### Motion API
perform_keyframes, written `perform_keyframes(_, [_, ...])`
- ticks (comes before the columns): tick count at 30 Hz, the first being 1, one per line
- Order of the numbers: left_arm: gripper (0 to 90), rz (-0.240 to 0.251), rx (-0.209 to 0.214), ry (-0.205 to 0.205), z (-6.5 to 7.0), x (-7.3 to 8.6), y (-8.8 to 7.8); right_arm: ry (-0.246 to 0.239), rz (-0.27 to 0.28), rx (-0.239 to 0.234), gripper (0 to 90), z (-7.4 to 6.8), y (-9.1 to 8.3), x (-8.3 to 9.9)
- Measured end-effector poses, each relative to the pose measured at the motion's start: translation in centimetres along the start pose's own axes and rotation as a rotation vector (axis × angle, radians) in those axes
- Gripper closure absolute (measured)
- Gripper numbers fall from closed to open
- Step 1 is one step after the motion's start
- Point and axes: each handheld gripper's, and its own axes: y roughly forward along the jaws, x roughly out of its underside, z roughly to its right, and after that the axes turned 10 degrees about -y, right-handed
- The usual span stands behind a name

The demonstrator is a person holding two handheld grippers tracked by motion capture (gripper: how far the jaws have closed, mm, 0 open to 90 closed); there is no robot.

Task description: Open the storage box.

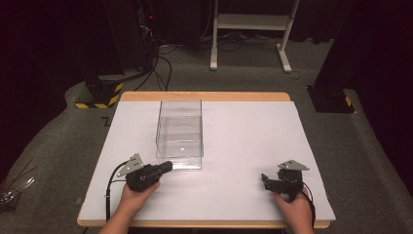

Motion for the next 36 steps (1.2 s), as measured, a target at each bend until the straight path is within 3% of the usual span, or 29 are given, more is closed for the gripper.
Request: perform_keyframes(36, [85.2,-0.046,0.051,-0.002,3.7,2.7,-3.1,-0.005,0.001,0.002,12.9,0.0,0.0,0.0])
